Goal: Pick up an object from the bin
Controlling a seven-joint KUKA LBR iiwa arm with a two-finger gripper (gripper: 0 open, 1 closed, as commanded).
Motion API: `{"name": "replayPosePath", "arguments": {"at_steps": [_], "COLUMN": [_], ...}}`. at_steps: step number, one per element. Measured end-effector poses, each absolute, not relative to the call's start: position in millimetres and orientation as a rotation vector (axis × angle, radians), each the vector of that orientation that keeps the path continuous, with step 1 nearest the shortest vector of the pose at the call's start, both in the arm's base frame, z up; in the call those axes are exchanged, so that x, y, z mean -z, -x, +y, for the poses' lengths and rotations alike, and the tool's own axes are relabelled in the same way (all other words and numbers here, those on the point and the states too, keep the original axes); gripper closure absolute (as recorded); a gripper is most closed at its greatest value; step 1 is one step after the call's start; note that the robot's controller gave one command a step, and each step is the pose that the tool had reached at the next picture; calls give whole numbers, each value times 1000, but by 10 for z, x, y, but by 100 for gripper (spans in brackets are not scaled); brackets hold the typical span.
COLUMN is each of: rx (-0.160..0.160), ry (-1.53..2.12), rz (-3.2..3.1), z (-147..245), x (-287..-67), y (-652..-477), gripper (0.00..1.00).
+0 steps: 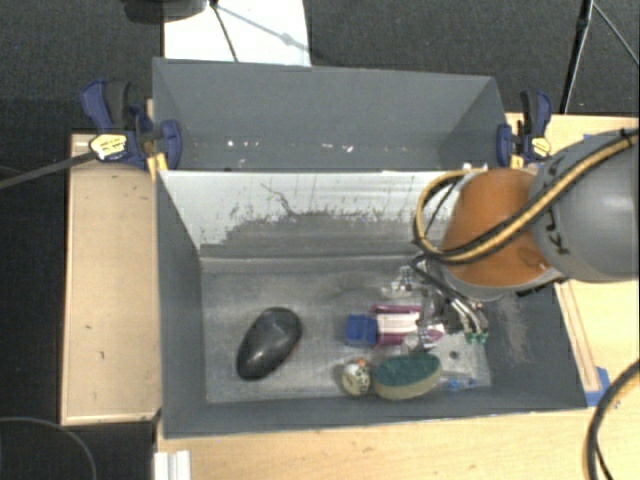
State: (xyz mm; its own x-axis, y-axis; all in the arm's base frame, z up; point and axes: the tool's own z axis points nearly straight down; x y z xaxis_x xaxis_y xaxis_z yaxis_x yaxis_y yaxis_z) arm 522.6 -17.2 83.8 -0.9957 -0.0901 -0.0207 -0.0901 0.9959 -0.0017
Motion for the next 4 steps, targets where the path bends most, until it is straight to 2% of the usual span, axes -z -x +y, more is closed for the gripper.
{"name": "replayPosePath", "arguments": {"at_steps": [1,2,3,4], "rx": [0,0,-5,-2], "ry": [-158,-375,-598,-593], "rz": [3126,3111,3065,3073], "z": [-432,-248,-248,-250], "x": [-1016,-1068,-751,-766], "y": [-5162,-5190,-5149,-5174], "gripper": [0,0,0,0]}}
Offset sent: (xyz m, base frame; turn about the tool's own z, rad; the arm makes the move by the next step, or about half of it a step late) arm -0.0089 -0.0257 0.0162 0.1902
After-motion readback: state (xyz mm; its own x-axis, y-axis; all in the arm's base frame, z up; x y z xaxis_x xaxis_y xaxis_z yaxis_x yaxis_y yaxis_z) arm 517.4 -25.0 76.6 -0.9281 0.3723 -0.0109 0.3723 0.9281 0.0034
